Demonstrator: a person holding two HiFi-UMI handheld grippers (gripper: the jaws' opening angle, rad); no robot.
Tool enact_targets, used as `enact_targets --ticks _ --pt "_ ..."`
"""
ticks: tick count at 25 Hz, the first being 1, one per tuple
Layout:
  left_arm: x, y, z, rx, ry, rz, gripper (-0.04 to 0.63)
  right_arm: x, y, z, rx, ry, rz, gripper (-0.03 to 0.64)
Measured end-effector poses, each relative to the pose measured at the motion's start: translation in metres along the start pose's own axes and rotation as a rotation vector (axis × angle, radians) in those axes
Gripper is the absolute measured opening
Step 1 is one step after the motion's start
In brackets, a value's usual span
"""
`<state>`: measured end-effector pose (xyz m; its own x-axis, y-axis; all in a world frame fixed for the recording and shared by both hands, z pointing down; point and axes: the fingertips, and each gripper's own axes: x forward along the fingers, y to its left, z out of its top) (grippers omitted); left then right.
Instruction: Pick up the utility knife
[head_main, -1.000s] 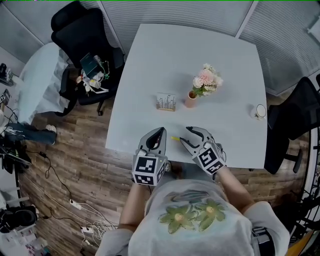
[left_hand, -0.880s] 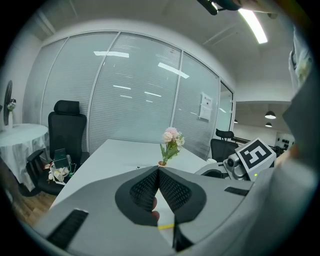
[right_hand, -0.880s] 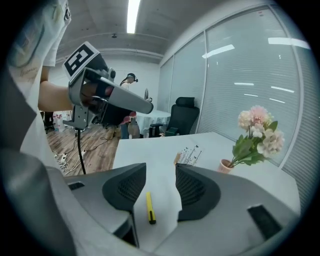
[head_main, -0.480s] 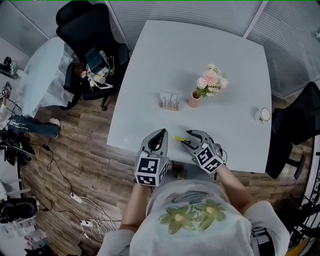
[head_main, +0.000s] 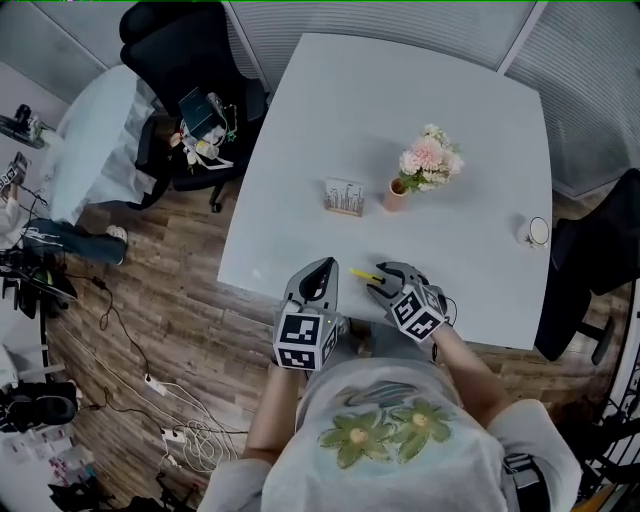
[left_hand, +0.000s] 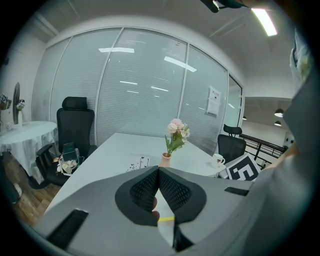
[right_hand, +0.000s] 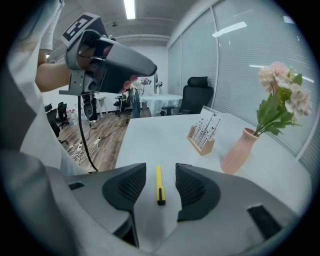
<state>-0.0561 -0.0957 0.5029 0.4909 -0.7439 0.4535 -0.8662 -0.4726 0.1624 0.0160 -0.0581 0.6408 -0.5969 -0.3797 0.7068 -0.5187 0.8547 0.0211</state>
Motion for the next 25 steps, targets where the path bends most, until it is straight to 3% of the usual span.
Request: enact_targets --ticks 25 --pt "-0.013 -0.005 -0.018 0.024 0.057 0.08 0.003 0.052 0.009 -0.064 -0.106 0.234 0.092 0.192"
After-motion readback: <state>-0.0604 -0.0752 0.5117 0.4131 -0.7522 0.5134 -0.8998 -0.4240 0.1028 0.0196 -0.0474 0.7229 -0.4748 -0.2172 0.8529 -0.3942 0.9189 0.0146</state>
